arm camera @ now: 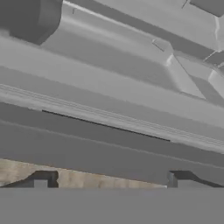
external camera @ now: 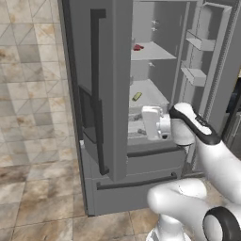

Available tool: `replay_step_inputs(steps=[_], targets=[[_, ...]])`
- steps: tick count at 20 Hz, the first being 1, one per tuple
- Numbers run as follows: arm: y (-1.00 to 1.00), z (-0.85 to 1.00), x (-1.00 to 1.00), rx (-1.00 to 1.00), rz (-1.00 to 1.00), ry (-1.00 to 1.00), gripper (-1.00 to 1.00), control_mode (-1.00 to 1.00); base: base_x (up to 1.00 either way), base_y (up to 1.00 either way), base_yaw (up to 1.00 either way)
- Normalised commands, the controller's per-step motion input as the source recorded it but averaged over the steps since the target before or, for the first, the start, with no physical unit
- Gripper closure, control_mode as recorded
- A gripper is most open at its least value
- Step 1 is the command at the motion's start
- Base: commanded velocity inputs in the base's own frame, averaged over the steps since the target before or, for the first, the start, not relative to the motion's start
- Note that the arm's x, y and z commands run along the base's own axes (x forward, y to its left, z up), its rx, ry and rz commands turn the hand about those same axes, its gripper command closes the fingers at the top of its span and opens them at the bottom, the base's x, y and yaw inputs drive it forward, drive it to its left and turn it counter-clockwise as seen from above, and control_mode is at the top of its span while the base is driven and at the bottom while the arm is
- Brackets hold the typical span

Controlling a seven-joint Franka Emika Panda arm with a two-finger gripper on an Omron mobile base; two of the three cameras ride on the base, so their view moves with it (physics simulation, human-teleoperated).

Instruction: Retrieve the butter from the fridge and place it on a plate on the dining table. Then retrieve the butter knife by the fridge and place it near the plate.

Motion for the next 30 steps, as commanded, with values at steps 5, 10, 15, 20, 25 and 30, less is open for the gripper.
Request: replay_step_inputs(steps=[5, 10, 15, 20, 25, 30], targets=[[-0.56, 0.04, 1.0, 0.24, 0.19, 0.14, -1.0, -1.0, 0.0, 0.0, 0.0], [0.24, 0.0, 0.95, 0.09, 0.27, 0.21, -1.0, -1.0, 0.0, 0.0, 0.0], [0.99, 0.02, 0.07, -0.03, 0.33, 0.27, -1.0, -1.0, 0.0, 0.0, 0.0], [1.0, 0.0, -0.33, -0.06, 0.31, 0.16, -1.0, -1.0, 0.0, 0.0, 0.0], [1.0, 0.0, -0.88, -0.1, 0.38, 0.06, -1.0, -1.0, 0.0, 0.0, 0.0], [1.0, -0.01, -0.91, -0.12, 0.3, -0.01, -1.0, -1.0, 0.0, 0.0, 0.0]])
